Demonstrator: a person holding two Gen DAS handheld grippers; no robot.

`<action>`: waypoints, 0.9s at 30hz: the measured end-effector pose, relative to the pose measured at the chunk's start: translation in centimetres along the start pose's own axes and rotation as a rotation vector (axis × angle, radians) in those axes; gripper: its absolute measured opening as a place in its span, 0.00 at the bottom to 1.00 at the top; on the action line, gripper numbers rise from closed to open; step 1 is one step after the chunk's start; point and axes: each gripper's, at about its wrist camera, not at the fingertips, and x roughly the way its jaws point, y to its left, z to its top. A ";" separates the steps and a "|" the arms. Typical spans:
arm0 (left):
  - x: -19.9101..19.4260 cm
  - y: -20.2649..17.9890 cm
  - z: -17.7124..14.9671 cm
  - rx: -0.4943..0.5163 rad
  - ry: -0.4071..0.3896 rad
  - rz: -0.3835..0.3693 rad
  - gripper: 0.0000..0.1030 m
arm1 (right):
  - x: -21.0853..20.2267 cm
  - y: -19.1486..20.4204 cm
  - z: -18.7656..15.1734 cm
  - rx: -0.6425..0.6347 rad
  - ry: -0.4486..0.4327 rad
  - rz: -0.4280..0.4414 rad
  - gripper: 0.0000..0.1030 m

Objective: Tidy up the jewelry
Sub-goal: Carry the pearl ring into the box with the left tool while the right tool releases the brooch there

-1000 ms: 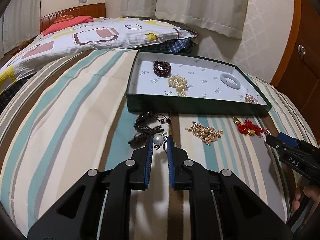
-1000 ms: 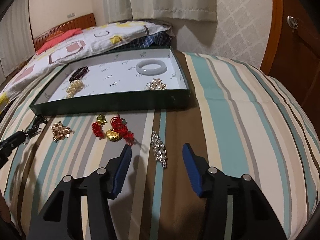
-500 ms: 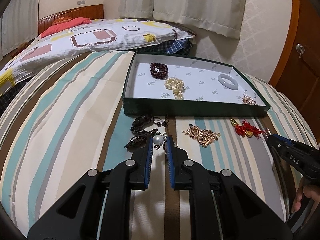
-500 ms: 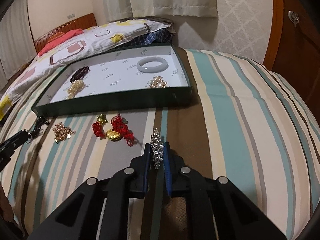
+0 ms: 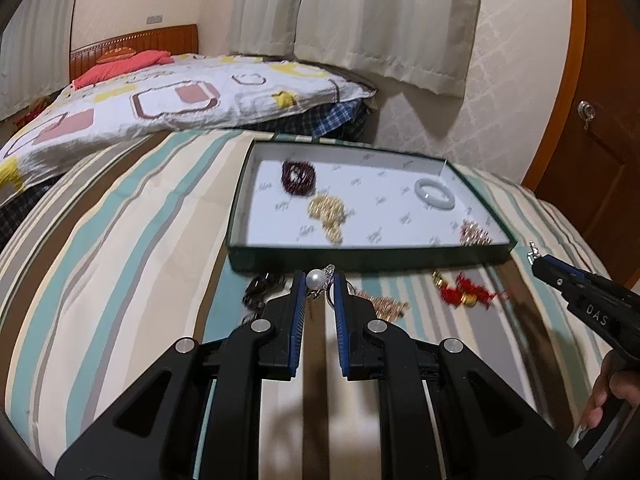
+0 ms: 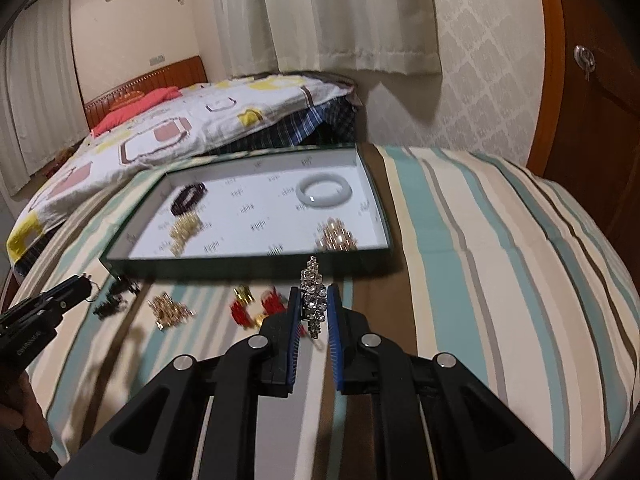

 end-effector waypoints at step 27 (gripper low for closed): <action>11.4 1.1 5.5 0.029 0.079 0.047 0.14 | 10.4 3.0 5.1 -0.048 0.067 0.080 0.13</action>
